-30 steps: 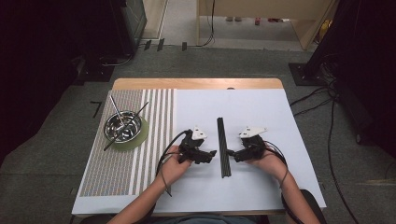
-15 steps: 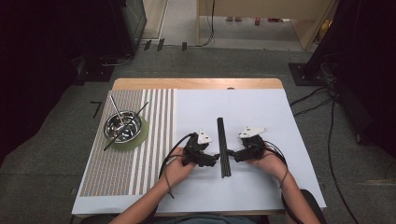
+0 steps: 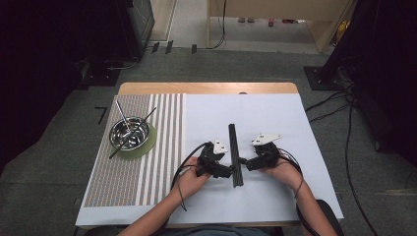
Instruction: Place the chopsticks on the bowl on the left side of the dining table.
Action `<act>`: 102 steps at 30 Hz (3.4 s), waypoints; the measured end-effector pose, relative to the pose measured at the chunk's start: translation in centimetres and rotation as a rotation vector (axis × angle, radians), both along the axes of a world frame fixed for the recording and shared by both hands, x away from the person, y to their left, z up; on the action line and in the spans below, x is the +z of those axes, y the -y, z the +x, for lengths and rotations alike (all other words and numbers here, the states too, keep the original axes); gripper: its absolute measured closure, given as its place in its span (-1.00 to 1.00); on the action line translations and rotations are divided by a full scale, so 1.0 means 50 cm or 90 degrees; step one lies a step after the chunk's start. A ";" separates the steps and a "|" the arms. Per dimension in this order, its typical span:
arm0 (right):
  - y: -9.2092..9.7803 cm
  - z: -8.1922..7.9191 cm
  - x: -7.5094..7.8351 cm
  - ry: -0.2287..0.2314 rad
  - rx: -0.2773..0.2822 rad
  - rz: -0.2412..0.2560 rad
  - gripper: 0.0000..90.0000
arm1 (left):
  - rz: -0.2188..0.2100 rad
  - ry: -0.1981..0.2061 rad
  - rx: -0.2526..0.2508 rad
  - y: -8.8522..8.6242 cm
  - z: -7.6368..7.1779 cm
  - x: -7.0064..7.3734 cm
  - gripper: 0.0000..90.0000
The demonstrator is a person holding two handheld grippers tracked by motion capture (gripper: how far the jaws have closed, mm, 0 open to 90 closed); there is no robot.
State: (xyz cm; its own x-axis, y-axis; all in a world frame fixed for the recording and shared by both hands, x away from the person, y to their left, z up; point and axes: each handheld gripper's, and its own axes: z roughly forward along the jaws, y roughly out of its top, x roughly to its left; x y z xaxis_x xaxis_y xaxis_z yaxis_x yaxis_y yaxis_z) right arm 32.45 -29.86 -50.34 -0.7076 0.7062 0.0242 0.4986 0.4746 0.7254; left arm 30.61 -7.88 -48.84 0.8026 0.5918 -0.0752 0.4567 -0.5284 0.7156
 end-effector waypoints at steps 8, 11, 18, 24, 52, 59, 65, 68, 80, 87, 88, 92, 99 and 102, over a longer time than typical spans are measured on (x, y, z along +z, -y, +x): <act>0.000 0.000 0.000 0.002 0.002 0.000 -0.76 | 0.009 0.003 -0.016 0.014 -0.009 -0.009 -0.56; 0.000 0.000 0.000 0.001 0.001 0.000 -0.76 | 0.012 0.005 -0.017 0.014 -0.009 -0.008 -0.56; 0.000 0.000 0.000 0.001 0.001 0.000 -0.76 | 0.010 0.001 -0.016 0.011 -0.008 -0.009 -0.57; 0.000 0.000 0.000 0.002 0.002 0.000 -0.76 | 0.015 0.003 -0.016 0.009 -0.008 -0.010 -0.57; 0.000 0.000 0.000 0.002 0.002 0.000 -0.76 | 0.015 0.036 -0.061 -0.012 -0.009 -0.018 -0.45; 0.000 0.000 0.000 0.001 0.001 0.000 -0.76 | 0.018 0.026 -0.046 -0.028 0.000 -0.009 0.05; 0.000 0.000 0.000 0.001 0.001 0.000 -0.76 | 0.019 0.015 -0.027 -0.035 0.004 -0.005 0.30; 0.000 0.000 0.000 0.001 0.001 0.000 -0.76 | 0.023 0.016 -0.020 -0.035 0.004 -0.004 0.39; 0.000 0.000 0.000 0.001 0.001 0.000 -0.76 | 0.023 -0.029 -0.001 -0.046 0.015 0.006 0.70; 0.000 0.000 0.000 0.001 0.001 0.000 -0.76 | 0.022 -0.050 0.011 -0.057 0.022 0.010 0.77; 0.000 0.000 0.000 0.001 0.001 0.000 -0.76 | 0.026 -0.051 0.012 -0.059 0.023 0.012 0.77; 0.000 0.000 0.000 0.000 0.000 0.000 -0.76 | 0.035 -0.054 0.012 -0.064 0.025 0.014 0.79; 0.000 0.000 0.000 0.001 0.001 0.000 -0.76 | 0.038 -0.061 0.021 -0.077 0.032 0.016 0.82; 0.000 0.000 0.000 0.001 0.001 0.000 -0.76 | 0.043 -0.062 0.023 -0.081 0.035 0.017 0.83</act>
